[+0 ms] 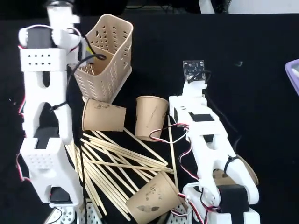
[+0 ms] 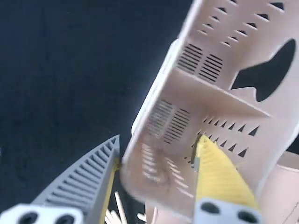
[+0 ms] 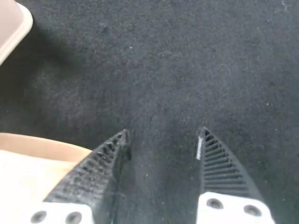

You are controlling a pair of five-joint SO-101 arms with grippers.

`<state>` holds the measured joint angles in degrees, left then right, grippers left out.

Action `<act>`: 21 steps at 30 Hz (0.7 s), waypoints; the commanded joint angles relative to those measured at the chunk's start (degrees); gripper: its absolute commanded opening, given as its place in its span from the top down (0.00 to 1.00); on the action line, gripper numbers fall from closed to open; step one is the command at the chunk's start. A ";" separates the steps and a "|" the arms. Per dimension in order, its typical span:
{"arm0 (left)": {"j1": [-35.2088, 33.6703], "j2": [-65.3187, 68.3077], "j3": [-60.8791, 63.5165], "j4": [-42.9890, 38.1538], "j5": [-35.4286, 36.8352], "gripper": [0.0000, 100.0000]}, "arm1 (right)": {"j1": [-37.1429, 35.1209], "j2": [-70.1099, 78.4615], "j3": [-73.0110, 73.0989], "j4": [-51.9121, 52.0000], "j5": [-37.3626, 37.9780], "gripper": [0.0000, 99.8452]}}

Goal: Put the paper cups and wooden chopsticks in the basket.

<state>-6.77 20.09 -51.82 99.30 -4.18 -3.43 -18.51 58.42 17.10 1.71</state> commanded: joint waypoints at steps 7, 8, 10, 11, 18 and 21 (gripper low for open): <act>-3.03 -1.49 2.59 1.49 14.95 0.73 | -0.53 -0.22 -0.40 -1.05 0.62 0.78; -3.03 -1.49 3.03 1.49 16.09 0.73 | -0.53 -0.22 -0.40 -1.05 0.62 0.78; -2.77 -1.49 3.82 1.49 18.55 0.73 | -0.53 -0.22 -0.40 -1.05 0.62 0.78; -2.59 -1.49 4.18 1.49 19.69 0.73 | -0.53 -0.22 -0.40 -1.05 0.62 0.78; -0.13 -1.14 4.26 0.35 21.10 0.93 | -0.53 -0.22 -0.48 -1.05 0.62 0.78; -0.75 -0.88 3.03 -3.52 18.64 0.95 | -0.53 -0.22 -0.48 -1.05 0.62 0.78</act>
<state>-7.56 20.00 -46.11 99.65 16.22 -3.43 -18.51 58.42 17.10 1.71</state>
